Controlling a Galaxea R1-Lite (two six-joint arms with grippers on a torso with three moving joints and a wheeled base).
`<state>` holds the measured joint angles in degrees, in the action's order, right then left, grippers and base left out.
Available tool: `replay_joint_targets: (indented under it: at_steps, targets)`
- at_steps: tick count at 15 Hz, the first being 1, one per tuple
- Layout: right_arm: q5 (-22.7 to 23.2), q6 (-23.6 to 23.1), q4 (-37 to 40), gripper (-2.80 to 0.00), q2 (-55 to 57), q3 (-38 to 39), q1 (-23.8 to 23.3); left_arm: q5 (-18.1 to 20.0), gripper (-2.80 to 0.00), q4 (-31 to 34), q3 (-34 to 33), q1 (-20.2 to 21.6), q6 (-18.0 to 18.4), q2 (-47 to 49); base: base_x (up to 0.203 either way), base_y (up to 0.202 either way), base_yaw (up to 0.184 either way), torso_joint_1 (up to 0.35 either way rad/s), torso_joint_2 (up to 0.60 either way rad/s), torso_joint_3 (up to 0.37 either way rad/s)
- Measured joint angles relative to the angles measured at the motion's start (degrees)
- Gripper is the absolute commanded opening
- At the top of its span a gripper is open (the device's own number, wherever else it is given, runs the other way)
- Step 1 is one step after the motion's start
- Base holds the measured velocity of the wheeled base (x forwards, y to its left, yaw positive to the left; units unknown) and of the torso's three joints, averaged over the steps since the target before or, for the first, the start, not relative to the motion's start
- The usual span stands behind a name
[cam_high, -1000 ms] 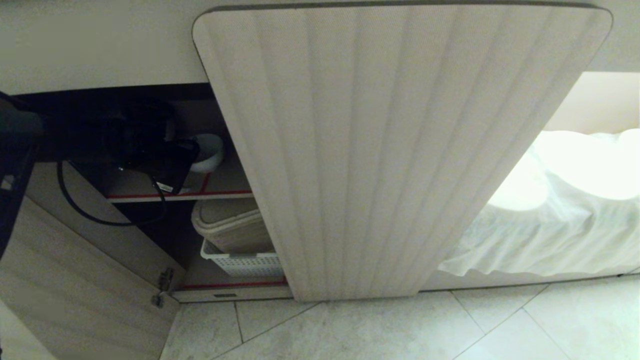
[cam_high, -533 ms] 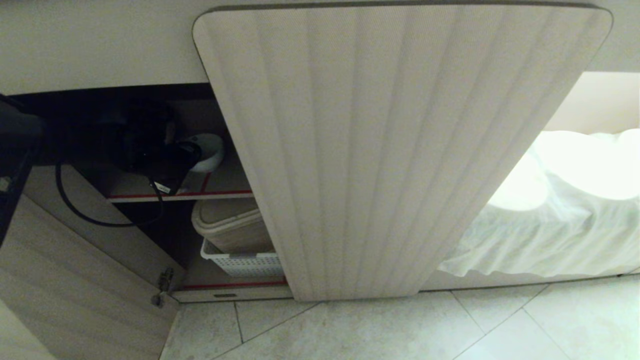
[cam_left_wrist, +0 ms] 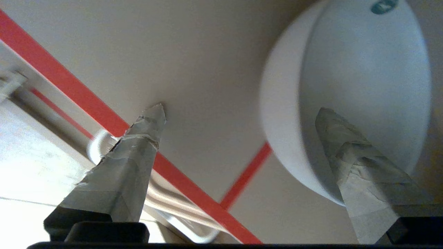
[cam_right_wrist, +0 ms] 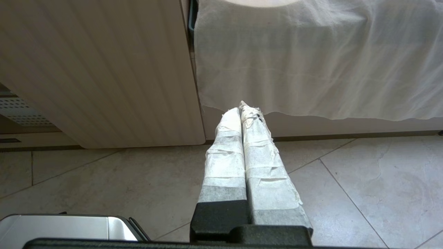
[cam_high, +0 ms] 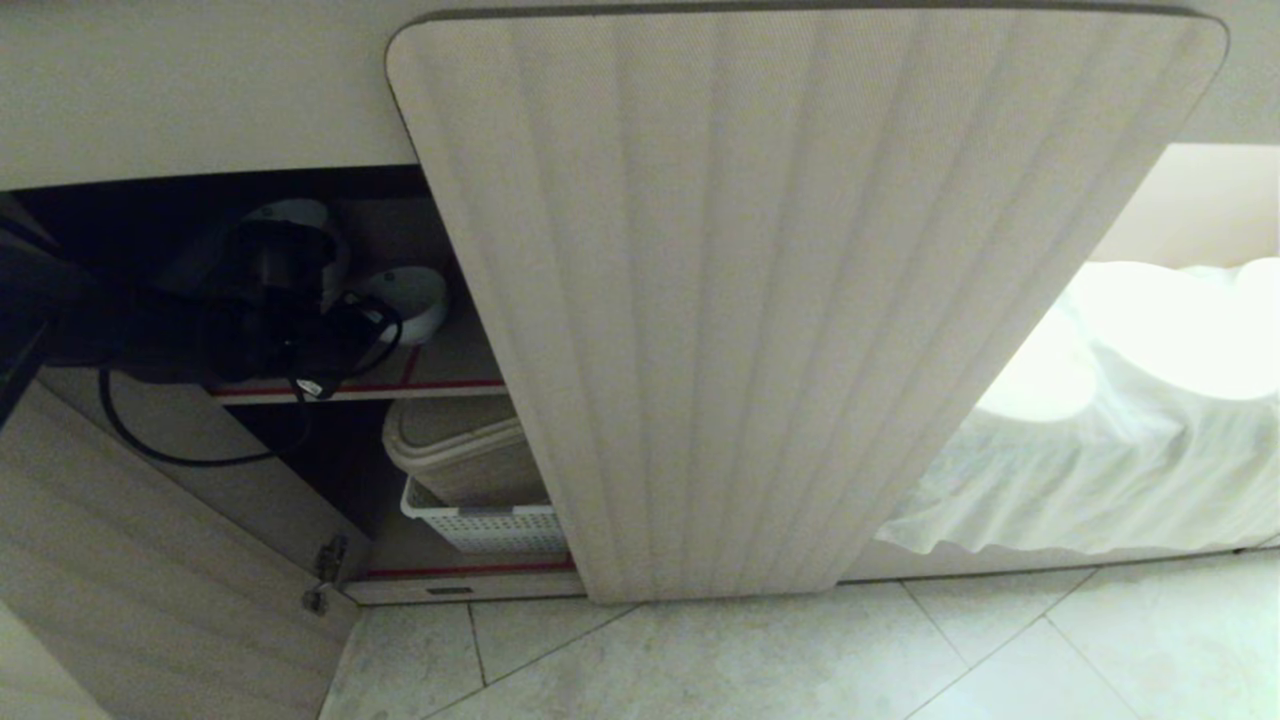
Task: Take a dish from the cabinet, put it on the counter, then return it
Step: Put it back into the cabinet
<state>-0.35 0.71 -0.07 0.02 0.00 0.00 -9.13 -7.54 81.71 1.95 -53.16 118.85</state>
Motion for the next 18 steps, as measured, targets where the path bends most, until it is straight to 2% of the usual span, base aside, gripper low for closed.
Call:
replay_joint_targets:
  at_steps: [5,7,13,18]
  targets:
    - [0.0,0.0,0.0,-2.80,0.0,0.0,0.0,-0.9,0.00,-6.5,-1.9,-0.1,3.8,-0.5,0.000,0.000,0.000,0.000,0.00,0.000]
    - [0.0,0.0,0.0,-2.80,0.0,0.0,0.0,-1.0,0.00,-8.7,-3.1,-0.1,3.8,-0.8,0.000,0.000,0.000,0.000,0.00,0.000]
    - [0.0,0.1,0.0,-2.80,0.0,0.0,0.0,-1.5,0.00,-9.6,-5.4,-0.3,3.9,-2.4,0.000,0.000,0.000,0.000,0.00,0.000]
    - [0.0,0.0,0.0,-2.80,0.0,0.0,0.0,-1.8,0.00,-13.7,-9.6,-0.4,4.0,-4.1,0.000,0.000,0.000,0.000,0.00,0.000]
